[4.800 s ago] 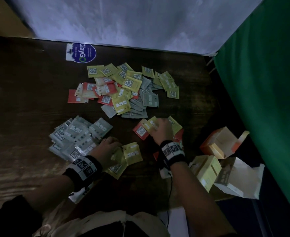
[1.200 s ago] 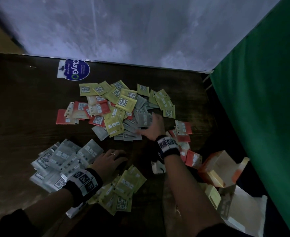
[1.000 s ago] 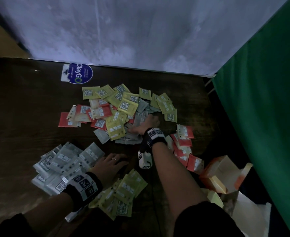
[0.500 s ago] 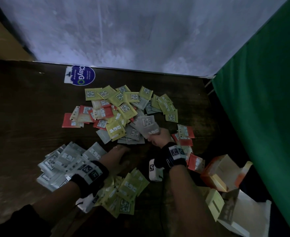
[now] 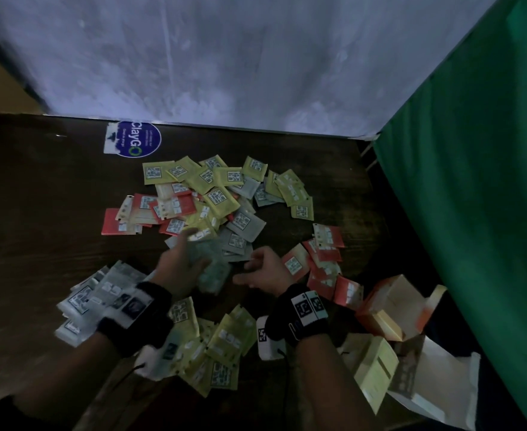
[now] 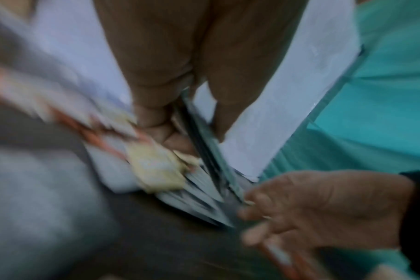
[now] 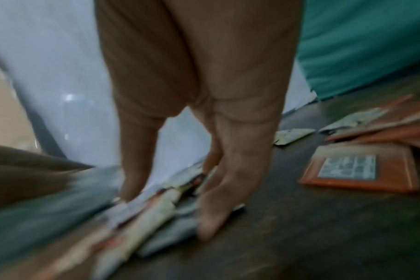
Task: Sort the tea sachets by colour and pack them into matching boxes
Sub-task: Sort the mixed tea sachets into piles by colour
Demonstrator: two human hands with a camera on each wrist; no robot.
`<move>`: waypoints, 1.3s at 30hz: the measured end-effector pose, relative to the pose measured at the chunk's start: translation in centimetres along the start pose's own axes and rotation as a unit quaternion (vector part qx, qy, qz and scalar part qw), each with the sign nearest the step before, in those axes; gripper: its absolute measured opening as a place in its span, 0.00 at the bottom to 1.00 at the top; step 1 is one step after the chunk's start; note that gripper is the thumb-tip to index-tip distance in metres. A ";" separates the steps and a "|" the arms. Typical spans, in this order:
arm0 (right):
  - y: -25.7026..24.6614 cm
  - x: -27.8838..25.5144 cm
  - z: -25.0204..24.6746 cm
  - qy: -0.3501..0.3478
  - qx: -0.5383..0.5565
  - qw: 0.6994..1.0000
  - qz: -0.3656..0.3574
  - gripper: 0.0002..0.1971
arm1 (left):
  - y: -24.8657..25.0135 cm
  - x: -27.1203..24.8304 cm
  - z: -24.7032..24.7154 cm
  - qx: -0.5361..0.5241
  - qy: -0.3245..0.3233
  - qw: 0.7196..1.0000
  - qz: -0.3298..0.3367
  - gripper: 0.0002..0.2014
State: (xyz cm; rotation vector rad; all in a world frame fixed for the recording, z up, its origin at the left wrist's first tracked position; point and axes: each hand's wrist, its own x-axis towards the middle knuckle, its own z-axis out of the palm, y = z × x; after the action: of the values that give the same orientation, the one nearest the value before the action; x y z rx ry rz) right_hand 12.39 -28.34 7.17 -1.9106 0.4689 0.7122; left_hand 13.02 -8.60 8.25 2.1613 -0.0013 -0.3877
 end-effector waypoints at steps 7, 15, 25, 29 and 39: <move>-2.0 4.6 0.4 0.085 -0.292 0.949 -0.087 0.61 | -6.7 -1.0 -4.7 0.322 0.008 0.938 -0.126 0.26; -3.1 6.5 3.2 0.114 -0.352 0.929 -0.021 0.69 | -9.9 0.2 -3.2 0.286 0.017 0.952 -0.111 0.26; -3.5 6.4 3.9 0.105 -0.278 0.955 0.011 0.44 | -10.9 0.5 -2.5 0.270 0.023 0.958 -0.092 0.24; -3.4 5.9 3.6 0.080 -0.284 0.954 0.057 0.39 | -10.9 0.2 -2.8 0.267 0.016 0.960 -0.079 0.24; -1.2 2.6 1.8 0.066 -0.300 0.952 0.018 0.23 | -3.9 -1.1 -2.6 0.222 0.064 0.972 0.049 0.23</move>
State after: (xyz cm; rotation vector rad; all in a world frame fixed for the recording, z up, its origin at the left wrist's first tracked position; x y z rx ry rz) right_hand 14.61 -26.27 5.68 -2.5373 0.3975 0.8166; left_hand 12.10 -4.11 6.86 2.6125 -0.1322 -0.2015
